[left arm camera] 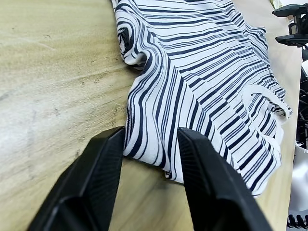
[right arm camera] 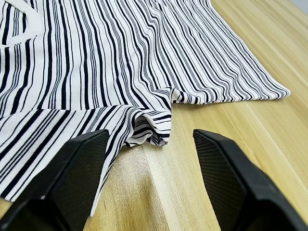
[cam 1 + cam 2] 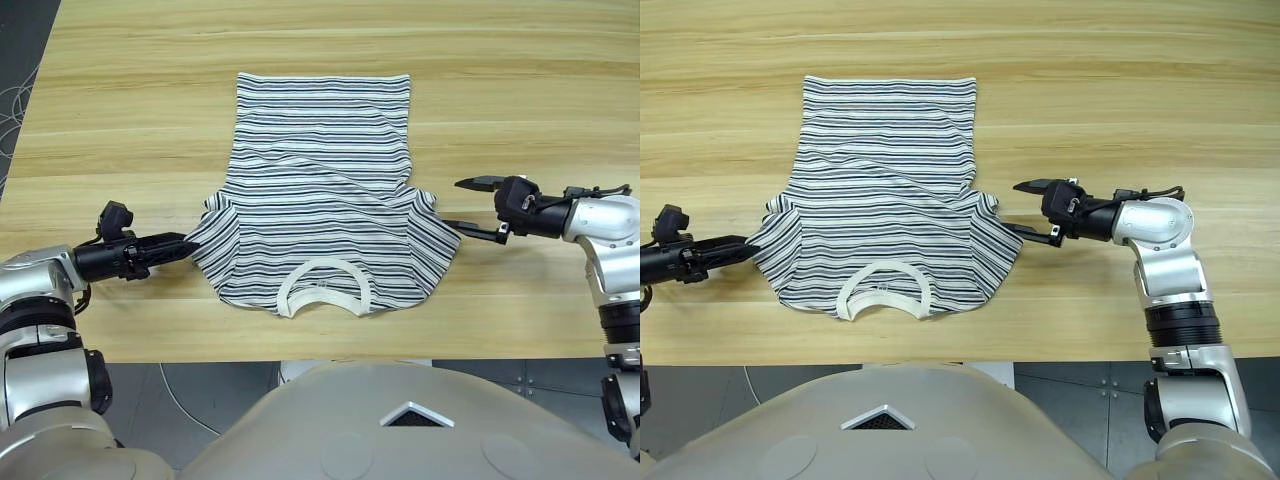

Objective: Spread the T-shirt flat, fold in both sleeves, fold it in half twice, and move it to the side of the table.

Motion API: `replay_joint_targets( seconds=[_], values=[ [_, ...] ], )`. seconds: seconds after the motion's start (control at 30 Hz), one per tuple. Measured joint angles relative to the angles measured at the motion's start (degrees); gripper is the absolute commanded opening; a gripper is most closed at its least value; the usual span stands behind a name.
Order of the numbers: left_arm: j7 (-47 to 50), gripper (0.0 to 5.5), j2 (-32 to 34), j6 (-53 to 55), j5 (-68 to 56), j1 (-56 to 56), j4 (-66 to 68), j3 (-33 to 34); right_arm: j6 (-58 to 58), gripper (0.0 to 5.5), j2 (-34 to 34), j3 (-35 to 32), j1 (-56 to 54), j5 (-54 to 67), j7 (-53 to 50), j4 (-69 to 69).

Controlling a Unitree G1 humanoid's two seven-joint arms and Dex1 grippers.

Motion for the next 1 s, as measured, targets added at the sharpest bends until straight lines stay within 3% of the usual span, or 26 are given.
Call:
replay_joint_targets(
  seconds=[0.23, 1.0],
  values=[
    [0.02, 0.13, -0.6, -0.03, 0.07, 0.15, 0.34, -0.91, 0.0, 3.24, 0.36, 0.0, -0.01, -0.07, -0.03, 0.04],
    [-0.28, 0.13, -1.02, 0.75, 2.37, -5.96, 1.83, 0.78, -0.01, 3.24, 0.91, 0.25, -0.02, -0.23, -0.14, 0.18]
  ],
)
